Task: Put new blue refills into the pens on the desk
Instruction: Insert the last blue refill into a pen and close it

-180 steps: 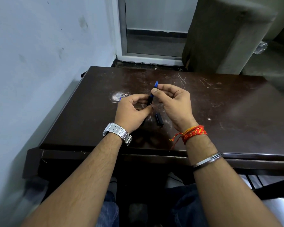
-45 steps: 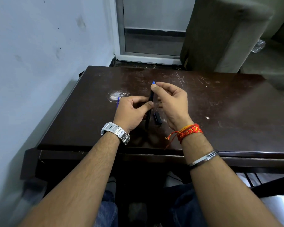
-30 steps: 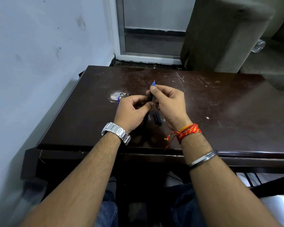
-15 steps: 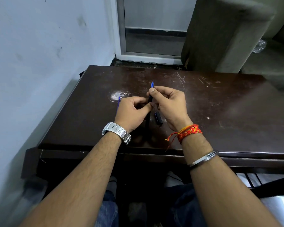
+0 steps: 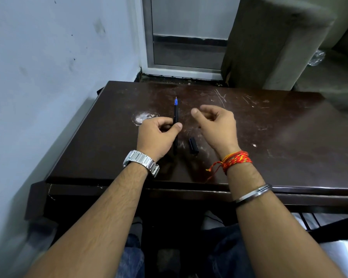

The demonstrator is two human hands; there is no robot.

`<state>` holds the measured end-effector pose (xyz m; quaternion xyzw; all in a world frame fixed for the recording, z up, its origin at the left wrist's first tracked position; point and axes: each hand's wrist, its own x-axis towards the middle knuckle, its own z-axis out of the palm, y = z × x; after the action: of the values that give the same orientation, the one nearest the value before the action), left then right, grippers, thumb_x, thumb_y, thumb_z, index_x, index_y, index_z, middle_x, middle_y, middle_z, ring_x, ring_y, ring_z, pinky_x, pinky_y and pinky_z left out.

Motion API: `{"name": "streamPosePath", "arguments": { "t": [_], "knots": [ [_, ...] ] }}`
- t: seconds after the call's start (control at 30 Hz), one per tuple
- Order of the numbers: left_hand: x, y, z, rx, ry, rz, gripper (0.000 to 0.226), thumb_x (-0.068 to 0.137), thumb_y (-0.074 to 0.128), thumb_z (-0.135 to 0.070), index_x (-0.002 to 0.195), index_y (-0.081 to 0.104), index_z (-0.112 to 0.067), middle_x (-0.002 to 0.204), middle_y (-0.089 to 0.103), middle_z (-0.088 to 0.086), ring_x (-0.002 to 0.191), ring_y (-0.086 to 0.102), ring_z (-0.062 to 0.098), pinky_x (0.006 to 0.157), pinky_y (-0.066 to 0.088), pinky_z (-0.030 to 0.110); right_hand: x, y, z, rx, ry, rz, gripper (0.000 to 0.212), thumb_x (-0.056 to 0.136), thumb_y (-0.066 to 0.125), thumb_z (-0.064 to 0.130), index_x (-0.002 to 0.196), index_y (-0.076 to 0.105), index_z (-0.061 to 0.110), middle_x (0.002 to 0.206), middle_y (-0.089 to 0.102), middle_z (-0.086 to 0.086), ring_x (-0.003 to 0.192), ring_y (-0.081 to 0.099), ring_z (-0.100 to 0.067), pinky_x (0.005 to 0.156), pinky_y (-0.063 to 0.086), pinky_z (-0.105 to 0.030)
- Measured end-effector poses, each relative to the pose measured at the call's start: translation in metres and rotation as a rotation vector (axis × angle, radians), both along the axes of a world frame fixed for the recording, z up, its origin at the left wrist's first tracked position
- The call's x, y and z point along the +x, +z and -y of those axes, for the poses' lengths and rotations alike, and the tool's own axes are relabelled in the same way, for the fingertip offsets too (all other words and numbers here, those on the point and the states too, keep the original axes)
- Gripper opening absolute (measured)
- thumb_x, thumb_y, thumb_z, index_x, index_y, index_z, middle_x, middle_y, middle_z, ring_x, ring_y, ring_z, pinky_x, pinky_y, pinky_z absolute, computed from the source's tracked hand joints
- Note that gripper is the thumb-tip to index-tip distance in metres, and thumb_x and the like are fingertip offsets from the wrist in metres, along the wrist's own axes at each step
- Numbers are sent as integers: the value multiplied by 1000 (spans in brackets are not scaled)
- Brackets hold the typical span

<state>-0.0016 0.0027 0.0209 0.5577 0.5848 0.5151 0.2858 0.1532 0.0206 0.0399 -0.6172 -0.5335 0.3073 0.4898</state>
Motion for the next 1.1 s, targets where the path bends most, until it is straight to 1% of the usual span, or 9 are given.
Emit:
{"name": "streamPosePath", "arguments": {
  "t": [0.07, 0.13, 0.3, 0.37, 0.47, 0.57, 0.63, 0.93, 1.1],
  "knots": [
    [1, 0, 0, -10, -2, 11, 6, 79, 79, -23, 83, 77, -21, 74, 72, -6, 72, 71, 16, 72, 61, 39, 8, -1, 2, -118, 45, 300, 37, 78, 82, 39, 104, 74, 15, 80, 67, 11, 74, 64, -1, 66, 52, -13],
    [3, 0, 0, 0, -9, -5, 6, 78, 79, -22, 78, 75, -26, 69, 69, -11, 66, 68, 10, 72, 61, 38, 7, -5, 5, -273, 126, 488, 36, 70, 87, 39, 89, 74, 12, 82, 68, 1, 74, 62, -9, 64, 48, -19],
    [2, -2, 0, -15, -31, -1, 10, 76, 80, -25, 73, 73, -31, 66, 70, -11, 59, 67, 8, 68, 62, 40, -2, -7, 6, -372, 182, 580, 20, 77, 82, 24, 83, 73, 7, 80, 67, -9, 71, 65, -20, 61, 48, -24],
    [2, -3, 1, -29, -72, -20, 11, 76, 80, -25, 72, 73, -31, 68, 71, -8, 62, 69, 14, 68, 62, 43, -4, -7, 7, -277, 128, 516, 17, 82, 75, 24, 84, 75, 7, 78, 69, -8, 76, 69, -22, 66, 51, -26],
    [1, -5, 1, -56, -138, -33, 14, 76, 81, -24, 69, 71, -31, 66, 71, -4, 64, 70, 22, 67, 61, 45, -6, 1, 6, 0, -66, 123, 11, 82, 71, 22, 91, 76, 18, 78, 73, 4, 77, 72, -12, 79, 60, -31],
    [3, -4, 2, -67, -216, -113, 7, 77, 80, -27, 73, 75, -24, 64, 72, -6, 53, 68, 9, 58, 57, 29, -5, 9, 0, 190, -89, -394, 15, 87, 72, 13, 98, 69, 22, 82, 75, 0, 76, 74, -11, 71, 61, -29],
    [5, -2, 4, -72, -249, -153, 10, 77, 80, -28, 79, 78, -18, 65, 72, -7, 52, 65, 3, 57, 53, 23, -5, 10, 0, 253, -57, -560, 17, 88, 72, 9, 100, 67, 19, 84, 75, -2, 76, 73, -12, 68, 59, -25],
    [4, 1, 6, -58, -297, -155, 5, 78, 79, -25, 81, 78, -21, 68, 73, -12, 59, 68, 1, 60, 54, 21, -8, 8, 3, 248, 82, -425, 20, 88, 73, 8, 106, 69, 16, 87, 75, 1, 82, 73, -10, 70, 60, -23],
    [3, -1, 6, -10, -304, -132, 4, 77, 79, -27, 74, 76, -28, 65, 72, -17, 59, 68, 2, 59, 56, 23, -8, 8, 5, 210, 90, -349, 21, 86, 75, 10, 105, 70, 18, 89, 76, -1, 88, 75, -17, 80, 63, -37]
  ]
}}
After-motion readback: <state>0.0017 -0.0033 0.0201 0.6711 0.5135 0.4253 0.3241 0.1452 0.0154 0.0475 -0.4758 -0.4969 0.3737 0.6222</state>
